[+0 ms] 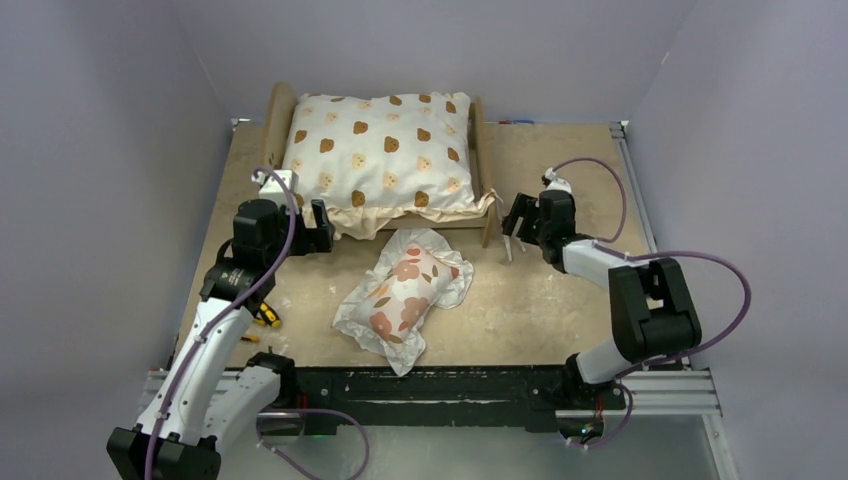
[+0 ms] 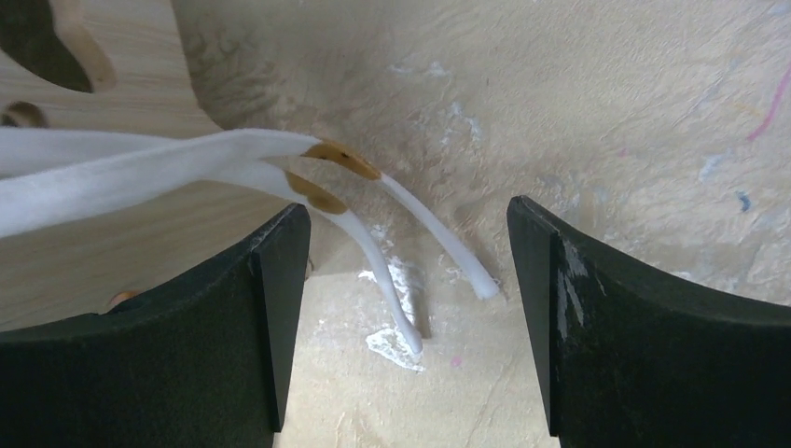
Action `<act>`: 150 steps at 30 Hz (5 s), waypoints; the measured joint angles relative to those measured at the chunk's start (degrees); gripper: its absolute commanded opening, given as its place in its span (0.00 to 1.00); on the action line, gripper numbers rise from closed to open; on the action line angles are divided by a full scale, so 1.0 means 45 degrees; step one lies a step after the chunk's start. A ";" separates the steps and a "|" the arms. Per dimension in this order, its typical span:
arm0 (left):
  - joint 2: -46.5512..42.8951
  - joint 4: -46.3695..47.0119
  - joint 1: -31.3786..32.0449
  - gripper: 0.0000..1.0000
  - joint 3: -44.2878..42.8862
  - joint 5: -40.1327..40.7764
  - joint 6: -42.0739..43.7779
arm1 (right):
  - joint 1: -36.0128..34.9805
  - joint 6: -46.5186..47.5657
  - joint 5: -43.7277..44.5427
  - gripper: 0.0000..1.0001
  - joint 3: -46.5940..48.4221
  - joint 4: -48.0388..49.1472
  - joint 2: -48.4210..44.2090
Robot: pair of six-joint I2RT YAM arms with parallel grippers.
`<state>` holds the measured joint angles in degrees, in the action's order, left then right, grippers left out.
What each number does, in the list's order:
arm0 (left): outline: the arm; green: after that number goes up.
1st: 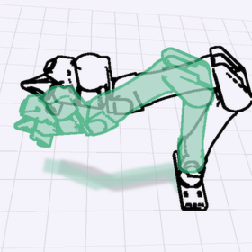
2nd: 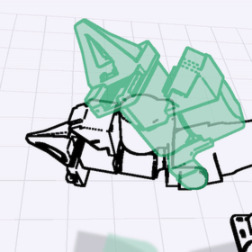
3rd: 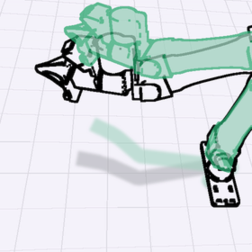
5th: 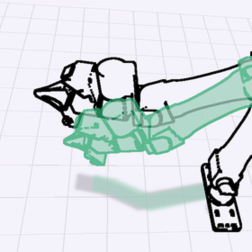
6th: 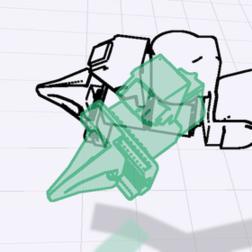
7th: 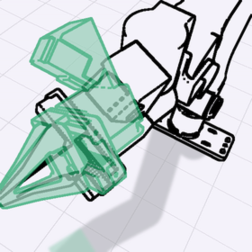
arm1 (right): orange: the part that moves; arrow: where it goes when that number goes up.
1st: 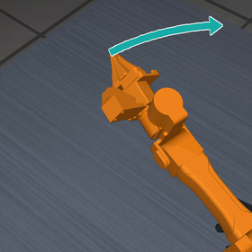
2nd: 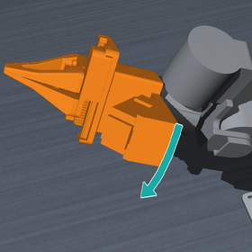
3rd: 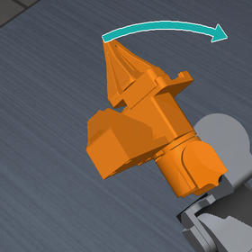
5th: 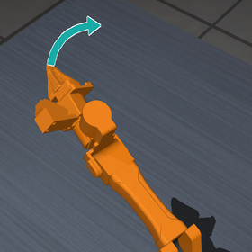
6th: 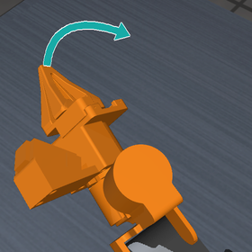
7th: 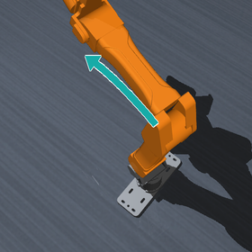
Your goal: Set up the pet bed
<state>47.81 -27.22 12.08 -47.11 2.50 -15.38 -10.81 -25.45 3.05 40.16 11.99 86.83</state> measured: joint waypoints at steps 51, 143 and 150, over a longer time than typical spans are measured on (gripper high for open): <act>0.2011 -0.0379 0.1195 0.85 -0.0748 -0.0874 -0.0083 | -0.2045 0.1481 -0.5289 0.00 0.6241 -0.4255 -0.6125; 0.4308 0.2215 0.6761 0.26 0.2191 0.5149 -0.3823 | -0.2123 0.0869 0.0083 0.54 0.2705 -0.6761 -0.8480; 0.1695 0.1370 0.6761 0.63 0.2195 0.5192 -0.4352 | -0.2123 0.1005 0.0029 0.80 0.2526 -0.7023 -0.8922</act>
<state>55.44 -21.06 42.50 -37.23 25.87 -34.96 -20.36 -20.93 3.18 51.53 -19.62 46.68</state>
